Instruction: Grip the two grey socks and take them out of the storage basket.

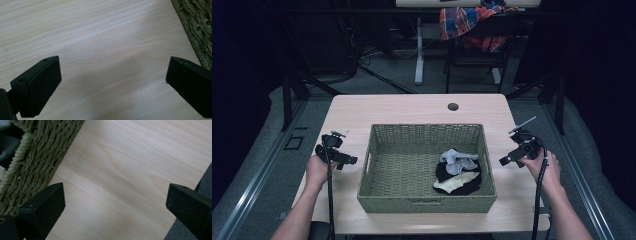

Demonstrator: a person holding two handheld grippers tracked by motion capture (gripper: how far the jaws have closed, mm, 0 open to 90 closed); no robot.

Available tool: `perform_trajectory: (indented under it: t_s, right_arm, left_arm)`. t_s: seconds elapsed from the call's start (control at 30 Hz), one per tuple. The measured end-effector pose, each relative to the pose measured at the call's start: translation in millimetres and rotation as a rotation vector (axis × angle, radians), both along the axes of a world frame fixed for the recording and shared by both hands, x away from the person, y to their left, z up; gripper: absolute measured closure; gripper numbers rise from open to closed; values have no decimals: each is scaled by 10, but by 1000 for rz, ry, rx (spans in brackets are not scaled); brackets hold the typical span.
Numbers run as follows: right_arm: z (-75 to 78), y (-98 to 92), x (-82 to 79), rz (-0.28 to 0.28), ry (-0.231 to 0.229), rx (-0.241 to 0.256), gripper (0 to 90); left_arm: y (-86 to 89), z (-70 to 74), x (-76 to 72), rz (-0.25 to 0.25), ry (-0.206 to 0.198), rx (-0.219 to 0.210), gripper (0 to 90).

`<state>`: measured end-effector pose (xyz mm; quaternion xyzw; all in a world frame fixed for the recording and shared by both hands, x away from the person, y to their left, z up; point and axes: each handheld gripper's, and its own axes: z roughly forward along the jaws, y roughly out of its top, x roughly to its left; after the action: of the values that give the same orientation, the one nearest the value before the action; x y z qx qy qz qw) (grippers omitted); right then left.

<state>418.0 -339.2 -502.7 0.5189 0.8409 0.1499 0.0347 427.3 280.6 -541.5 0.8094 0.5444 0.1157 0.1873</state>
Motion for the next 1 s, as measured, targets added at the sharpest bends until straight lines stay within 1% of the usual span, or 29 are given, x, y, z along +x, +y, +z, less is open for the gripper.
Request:
perform_trajectory:
  t_s: [0.07, 0.1, 0.23, 0.27, 0.3, 0.33, 0.4, 0.43, 0.47, 0.53, 0.7, 0.73, 0.8, 0.83, 0.87, 0.9, 0.93, 0.97, 1.0]
  right_arm:
    - [23, -12, 0, -2, -6, 6, 16]
    - [31, -13, -4, -12, -11, 19, 14]
    - [53, -20, -5, -4, -17, 13, 0]
    - [65, -19, -2, -5, -17, 21, 0]
    - [99, -19, 5, 7, -15, 21, 0]
    - [144, 3, 7, 7, -28, 43, 0]
    - [164, 15, 3, 8, -36, 45, 0]
    - [215, 41, 7, 23, -38, 54, 0]
    - [215, 41, 7, 23, -38, 54, 0]
    - [259, 65, 15, 31, -41, 83, 0]
    - [324, 109, 12, 36, -57, 75, 0]
    - [390, 117, 8, 31, -74, 94, 0]
    - [413, 115, 11, 35, -71, 98, 0]
    - [444, 119, 7, 33, -80, 109, 0]
    - [487, 120, 1, 43, -81, 109, 0]
    - [487, 120, 1, 43, -81, 109, 0]
    - [507, 128, -8, 40, -91, 127, 0]
    - [565, 140, -22, 57, -96, 119, 0]
    - [565, 140, -22, 57, -96, 119, 0]
  left_arm:
    - [-6, -5, 6, -4, 1, -4, 1]
    - [-11, -7, 10, -9, 4, -3, 1]
    - [-13, -5, 8, -17, 4, -14, 1]
    - [-1, -4, 0, -14, 1, -15, 1]
    - [12, -8, -8, -8, -3, -15, 1]
    - [41, -12, -20, -4, 5, -20, 1]
    - [54, -11, -25, -2, 4, -19, 1]
    - [63, 1, -34, 6, -1, -27, 1]
    - [63, 1, -34, 6, -1, -27, 1]
    - [70, -8, -33, 7, -1, -28, 1]
    - [81, -21, -27, 7, 5, -29, 1]
    - [80, -19, -25, 5, 4, -28, 1]
    - [79, -15, -24, 3, 4, -30, 1]
    - [76, -14, -24, 4, 3, -29, 1]
    - [71, -17, -25, 1, 2, -25, 1]
    - [71, -17, -25, 1, 2, -25, 1]
    - [70, -16, -26, 0, 2, -24, 1]
    - [69, -10, -28, 0, 0, -20, 1]
    - [69, -10, -28, 0, 0, -20, 1]
